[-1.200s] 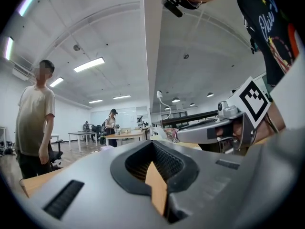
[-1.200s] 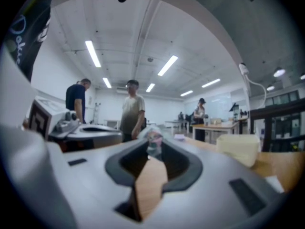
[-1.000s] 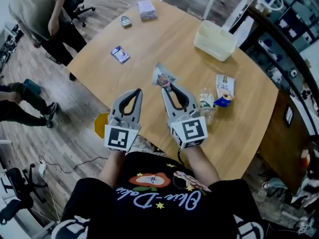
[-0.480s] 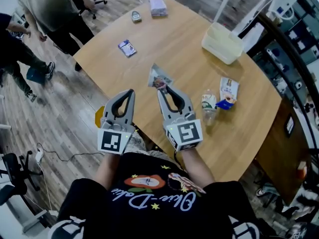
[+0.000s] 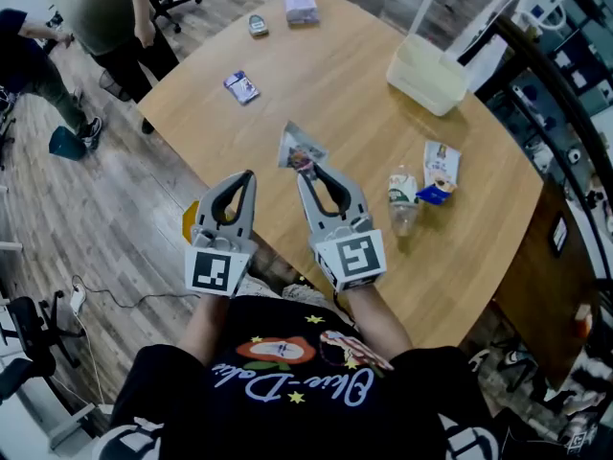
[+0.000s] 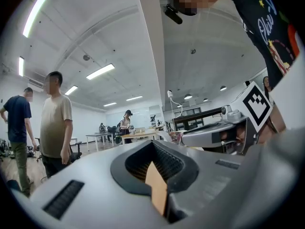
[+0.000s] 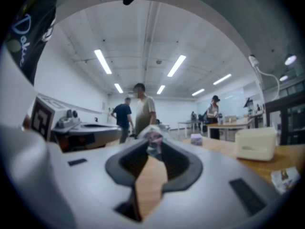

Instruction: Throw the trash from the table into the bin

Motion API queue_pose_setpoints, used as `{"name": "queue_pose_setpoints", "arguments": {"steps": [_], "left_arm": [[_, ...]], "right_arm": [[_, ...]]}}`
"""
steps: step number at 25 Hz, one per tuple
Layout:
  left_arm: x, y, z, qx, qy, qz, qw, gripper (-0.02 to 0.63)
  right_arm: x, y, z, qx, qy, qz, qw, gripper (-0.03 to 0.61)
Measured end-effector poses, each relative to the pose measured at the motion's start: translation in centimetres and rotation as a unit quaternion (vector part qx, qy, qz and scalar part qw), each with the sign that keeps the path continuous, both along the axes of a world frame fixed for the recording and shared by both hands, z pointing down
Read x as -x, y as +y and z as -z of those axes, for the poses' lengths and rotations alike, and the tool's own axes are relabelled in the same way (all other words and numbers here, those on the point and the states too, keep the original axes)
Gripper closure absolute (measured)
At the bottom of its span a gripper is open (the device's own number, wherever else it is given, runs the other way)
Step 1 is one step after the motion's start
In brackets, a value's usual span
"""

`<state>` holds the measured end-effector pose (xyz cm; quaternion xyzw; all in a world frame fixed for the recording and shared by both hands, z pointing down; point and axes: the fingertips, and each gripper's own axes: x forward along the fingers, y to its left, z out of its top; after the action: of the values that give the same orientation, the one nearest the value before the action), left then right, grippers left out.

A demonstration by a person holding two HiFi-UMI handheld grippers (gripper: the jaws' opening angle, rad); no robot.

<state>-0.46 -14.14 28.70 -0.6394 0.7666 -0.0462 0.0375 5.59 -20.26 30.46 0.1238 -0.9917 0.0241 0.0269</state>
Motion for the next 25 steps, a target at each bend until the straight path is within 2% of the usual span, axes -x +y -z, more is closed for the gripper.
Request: {"name": "queue_pose_setpoints", "arguments": {"steps": [10, 25], "left_arm": [[2.5, 2.5, 0.1, 0.000, -0.002, 0.027, 0.9996, 0.603], [8.1, 9.5, -0.6, 0.001, 0.007, 0.060, 0.9982, 0.603]], "right_arm": [[2.6, 2.3, 0.6, -0.010, -0.001, 0.024, 1.000, 0.489], [8.2, 9.0, 0.5, -0.012, -0.001, 0.057, 0.998, 0.488]]}}
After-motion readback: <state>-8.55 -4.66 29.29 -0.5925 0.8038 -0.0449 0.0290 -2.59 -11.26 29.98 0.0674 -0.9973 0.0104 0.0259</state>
